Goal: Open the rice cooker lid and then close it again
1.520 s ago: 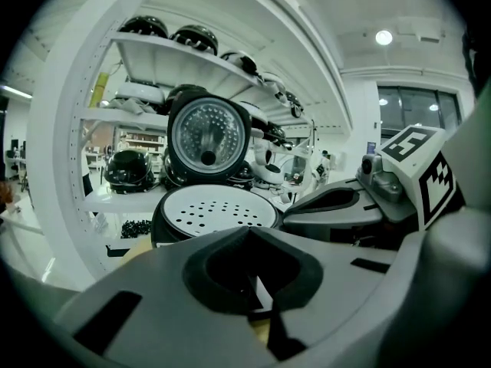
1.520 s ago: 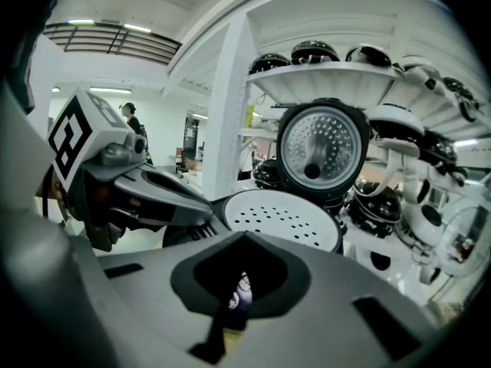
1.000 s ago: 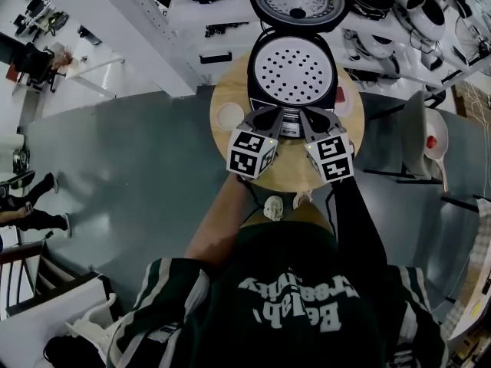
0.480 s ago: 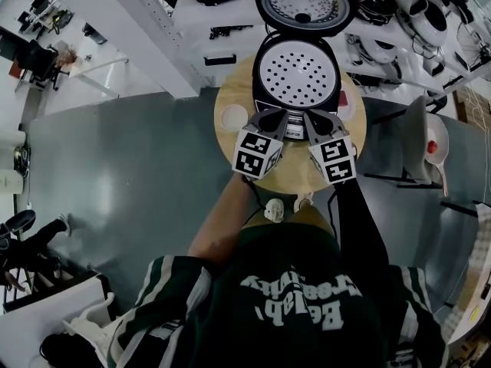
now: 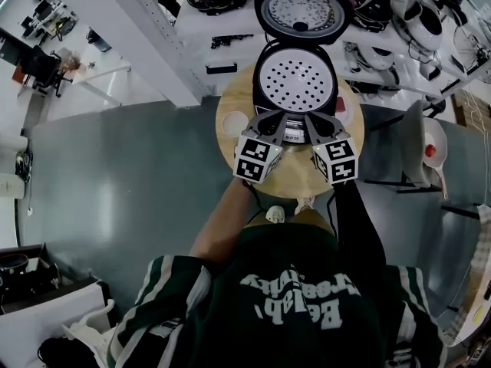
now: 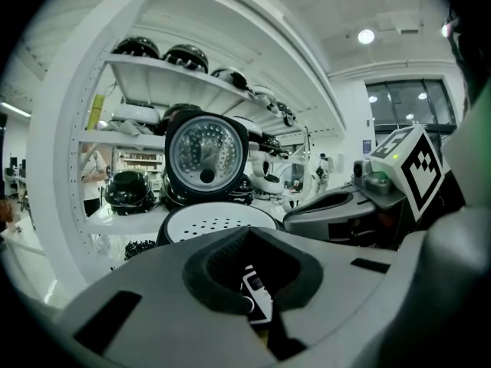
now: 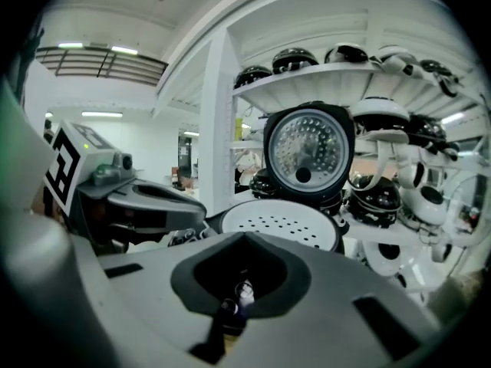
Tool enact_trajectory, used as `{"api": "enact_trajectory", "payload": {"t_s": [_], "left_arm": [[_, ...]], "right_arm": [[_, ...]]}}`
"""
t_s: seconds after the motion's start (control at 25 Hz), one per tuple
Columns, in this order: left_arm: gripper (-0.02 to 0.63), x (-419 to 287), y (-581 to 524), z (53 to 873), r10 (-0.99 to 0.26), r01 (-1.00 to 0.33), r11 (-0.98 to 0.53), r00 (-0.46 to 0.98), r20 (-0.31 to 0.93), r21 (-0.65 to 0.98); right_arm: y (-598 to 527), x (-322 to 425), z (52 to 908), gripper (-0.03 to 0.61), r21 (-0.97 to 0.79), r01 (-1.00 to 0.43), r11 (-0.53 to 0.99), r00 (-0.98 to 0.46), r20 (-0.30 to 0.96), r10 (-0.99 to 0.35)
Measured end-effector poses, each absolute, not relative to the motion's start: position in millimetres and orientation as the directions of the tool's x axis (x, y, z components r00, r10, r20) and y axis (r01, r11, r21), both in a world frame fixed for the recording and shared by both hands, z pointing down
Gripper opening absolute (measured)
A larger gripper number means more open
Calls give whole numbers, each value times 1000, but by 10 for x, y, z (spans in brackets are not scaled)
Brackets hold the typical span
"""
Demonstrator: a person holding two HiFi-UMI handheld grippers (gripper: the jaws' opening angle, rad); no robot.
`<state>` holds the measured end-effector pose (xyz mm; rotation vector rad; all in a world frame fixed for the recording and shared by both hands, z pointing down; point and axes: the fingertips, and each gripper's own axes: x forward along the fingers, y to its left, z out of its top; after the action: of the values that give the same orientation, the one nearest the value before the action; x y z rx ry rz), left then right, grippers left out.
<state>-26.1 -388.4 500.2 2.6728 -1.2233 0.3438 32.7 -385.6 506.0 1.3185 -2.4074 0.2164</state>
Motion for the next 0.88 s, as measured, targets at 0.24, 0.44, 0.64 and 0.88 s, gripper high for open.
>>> {"api": "enact_trajectory", "payload": {"t_s": [0.24, 0.44, 0.64, 0.88], "left_arm": [[-6, -366, -3997, 4628, -757, -778, -628, 617, 214, 25], [-6, -461, -4139, 4240, -790, -798, -602, 593, 153, -18], [-6, -582, -4283, 3879, -827, -829, -558, 551, 111, -43], [-6, -567, -4460, 3631, -844, -844, -534, 530, 78, -45]], "right_arm": [[-3933, 454, 4651, 5, -1, -866, 501, -479, 289, -829], [-4031, 517, 4253, 6, 32, -876, 481, -466, 205, -861], [-4133, 551, 3983, 6, 75, -873, 482, -465, 169, -869], [-4428, 702, 3685, 21, 144, -856, 496, -475, 155, -866]]}}
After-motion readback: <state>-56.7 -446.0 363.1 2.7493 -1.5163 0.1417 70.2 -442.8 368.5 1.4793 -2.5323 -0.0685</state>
